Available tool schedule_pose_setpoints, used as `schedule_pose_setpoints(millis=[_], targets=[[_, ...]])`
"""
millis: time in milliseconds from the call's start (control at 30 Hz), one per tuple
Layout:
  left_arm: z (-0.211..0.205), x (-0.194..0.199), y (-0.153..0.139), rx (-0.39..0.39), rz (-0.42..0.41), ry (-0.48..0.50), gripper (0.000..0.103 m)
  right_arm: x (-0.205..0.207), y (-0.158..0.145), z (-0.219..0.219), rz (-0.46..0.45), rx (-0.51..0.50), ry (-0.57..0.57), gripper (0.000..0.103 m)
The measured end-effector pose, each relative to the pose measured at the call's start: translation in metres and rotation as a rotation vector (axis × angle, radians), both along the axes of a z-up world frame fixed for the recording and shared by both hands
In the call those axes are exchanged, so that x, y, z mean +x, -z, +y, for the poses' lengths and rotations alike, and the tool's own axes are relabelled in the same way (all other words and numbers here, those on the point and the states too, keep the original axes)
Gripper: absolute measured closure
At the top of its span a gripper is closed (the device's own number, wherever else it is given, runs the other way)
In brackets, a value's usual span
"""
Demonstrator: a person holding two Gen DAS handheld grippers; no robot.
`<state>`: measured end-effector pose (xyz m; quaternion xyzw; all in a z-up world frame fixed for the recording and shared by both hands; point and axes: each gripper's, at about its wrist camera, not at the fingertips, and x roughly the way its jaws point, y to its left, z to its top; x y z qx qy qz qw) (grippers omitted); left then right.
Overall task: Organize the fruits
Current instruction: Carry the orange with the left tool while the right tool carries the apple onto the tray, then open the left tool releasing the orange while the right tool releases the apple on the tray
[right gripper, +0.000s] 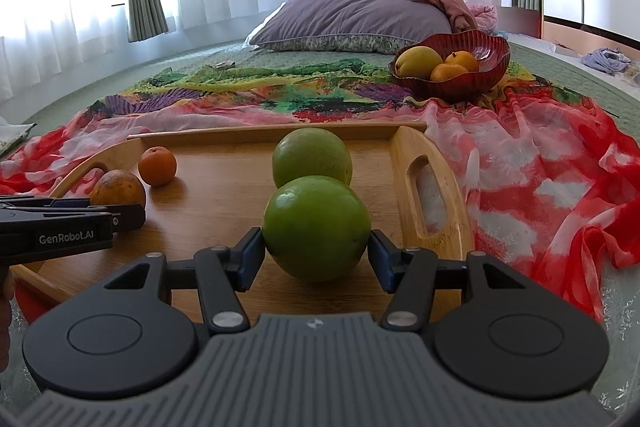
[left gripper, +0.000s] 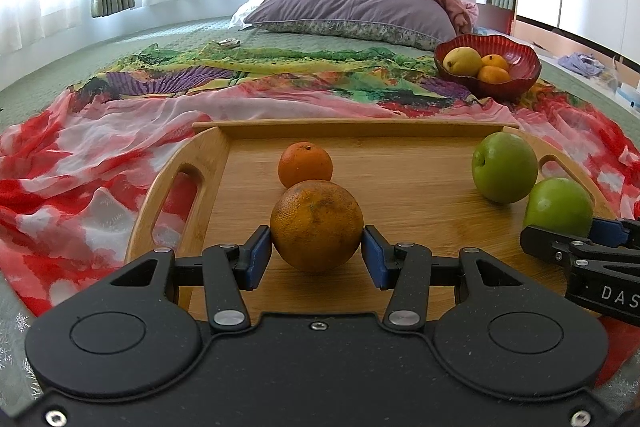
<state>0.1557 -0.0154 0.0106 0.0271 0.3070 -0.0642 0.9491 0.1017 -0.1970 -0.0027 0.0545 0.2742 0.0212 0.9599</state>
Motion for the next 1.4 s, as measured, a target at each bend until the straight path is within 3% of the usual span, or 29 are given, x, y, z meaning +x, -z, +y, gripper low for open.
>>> schedule_pose_setpoints(millis=[600,800,967,1067,1400], targets=[[0.000,0.000,0.001,0.006,0.008,-0.003,0.055,-0.001,0.001,0.001,0.004,-0.012,0.000,0.041],[-0.002,-0.003,-0.001,0.043,0.016,0.012,0.054,-0.005,0.001,0.001,0.011,-0.016,0.000,0.038],[-0.002,-0.010,-0.004,0.050,0.009,0.014,0.046,-0.007,0.000,0.002,0.008,-0.024,0.001,0.030],[-0.003,-0.015,-0.007,0.061,0.001,0.022,0.038,-0.011,-0.001,0.002,0.001,-0.029,-0.004,0.030],[-0.001,-0.035,-0.014,0.062,-0.011,0.048,0.024,-0.027,-0.007,0.007,-0.021,-0.071,-0.022,0.026]])
